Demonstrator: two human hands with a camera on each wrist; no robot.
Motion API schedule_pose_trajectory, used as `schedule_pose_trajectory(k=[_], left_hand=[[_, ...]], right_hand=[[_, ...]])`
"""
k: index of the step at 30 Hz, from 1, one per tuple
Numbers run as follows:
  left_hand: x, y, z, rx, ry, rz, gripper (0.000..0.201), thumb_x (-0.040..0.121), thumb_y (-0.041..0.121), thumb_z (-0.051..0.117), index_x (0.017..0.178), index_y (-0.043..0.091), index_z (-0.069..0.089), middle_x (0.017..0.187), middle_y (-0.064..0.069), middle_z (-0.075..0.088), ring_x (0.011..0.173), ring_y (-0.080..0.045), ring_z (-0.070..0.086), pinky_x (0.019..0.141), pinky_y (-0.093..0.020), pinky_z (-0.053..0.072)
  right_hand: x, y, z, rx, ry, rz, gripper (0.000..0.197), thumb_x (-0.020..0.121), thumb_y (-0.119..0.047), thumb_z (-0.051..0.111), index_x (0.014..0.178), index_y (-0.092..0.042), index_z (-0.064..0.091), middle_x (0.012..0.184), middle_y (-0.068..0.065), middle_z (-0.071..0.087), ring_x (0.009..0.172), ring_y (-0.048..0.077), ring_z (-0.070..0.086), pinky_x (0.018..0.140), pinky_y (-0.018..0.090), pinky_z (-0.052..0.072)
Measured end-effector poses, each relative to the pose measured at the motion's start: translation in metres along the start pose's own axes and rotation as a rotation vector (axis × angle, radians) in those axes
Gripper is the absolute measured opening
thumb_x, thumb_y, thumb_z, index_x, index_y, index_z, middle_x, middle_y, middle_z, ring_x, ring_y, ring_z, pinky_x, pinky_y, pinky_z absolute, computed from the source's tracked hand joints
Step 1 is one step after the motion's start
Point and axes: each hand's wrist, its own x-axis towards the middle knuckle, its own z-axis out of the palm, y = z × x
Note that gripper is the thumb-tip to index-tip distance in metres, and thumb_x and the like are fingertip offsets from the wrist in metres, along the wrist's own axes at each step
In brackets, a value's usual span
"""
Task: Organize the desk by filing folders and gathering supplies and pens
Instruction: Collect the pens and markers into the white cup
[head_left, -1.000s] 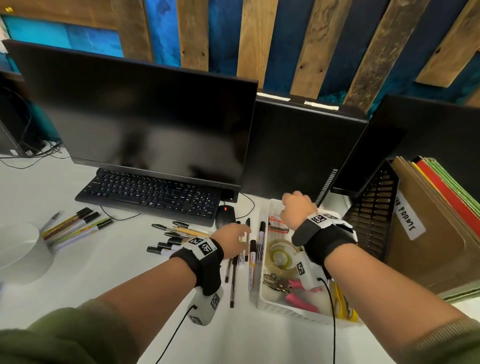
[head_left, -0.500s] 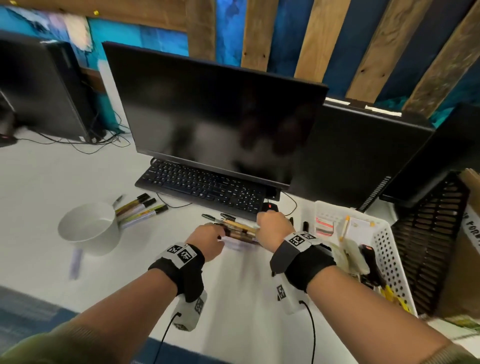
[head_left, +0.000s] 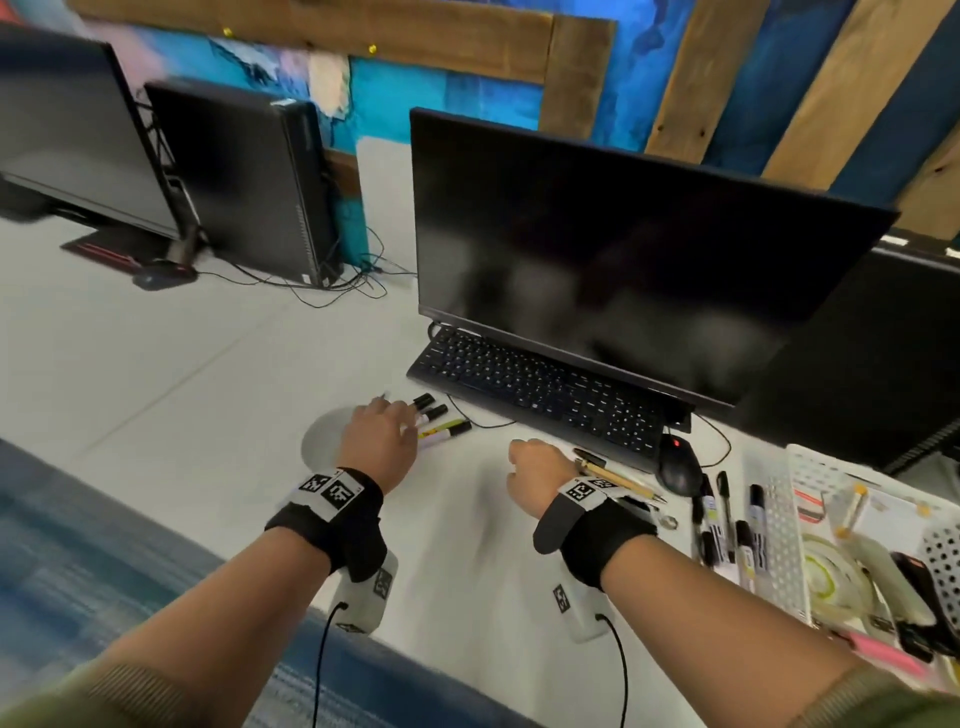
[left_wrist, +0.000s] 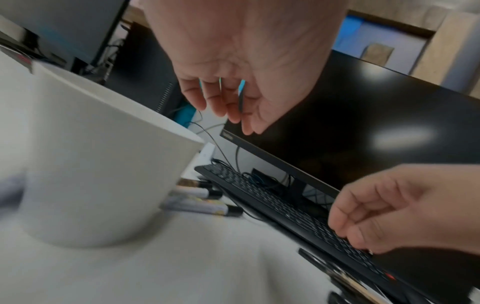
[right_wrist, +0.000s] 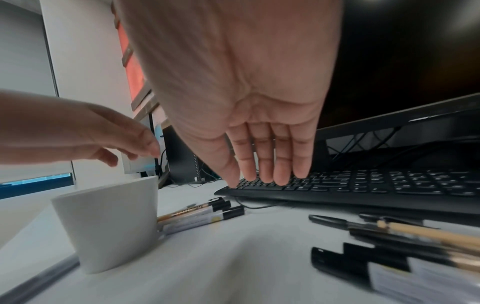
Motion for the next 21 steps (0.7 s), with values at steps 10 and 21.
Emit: schedule_pose_trajectory(k=[10, 21], left_hand=[[0.036, -0.103, -0.038, -0.017, -0.06, -0.232, 0.027, 0.092, 0.009, 0.041, 0.111, 0.008, 0.059, 0.115, -0.018, 0.056, 0.109, -0.036, 0.05, 0.09, -0.04, 0.042], [0.026, -0.141, -0.013, 0.121, -0.56, -0.299, 0.035, 0.093, 0.032, 0.049, 0.118, 0.011, 0.06, 0.124, -0.01, 0.06, 0.115, -0.029, 0.056, 0.094, -0.034, 0.045]], right_hand=[[0.055, -0.052, 0.043, 0.107, -0.08, -0.017, 0.049, 0.087, -0.009, 0.048, 0.135, -0.011, 0.037, 0.136, 0.011, 0.043, 0.121, 0.029, 0.047, 0.093, 0.032, 0.043], [0.087, -0.069, 0.05, 0.12, -0.095, -0.04, 0.062, 0.086, -0.001, 0.047, 0.143, -0.012, 0.026, 0.154, 0.005, 0.02, 0.126, 0.033, 0.046, 0.104, 0.038, 0.041]])
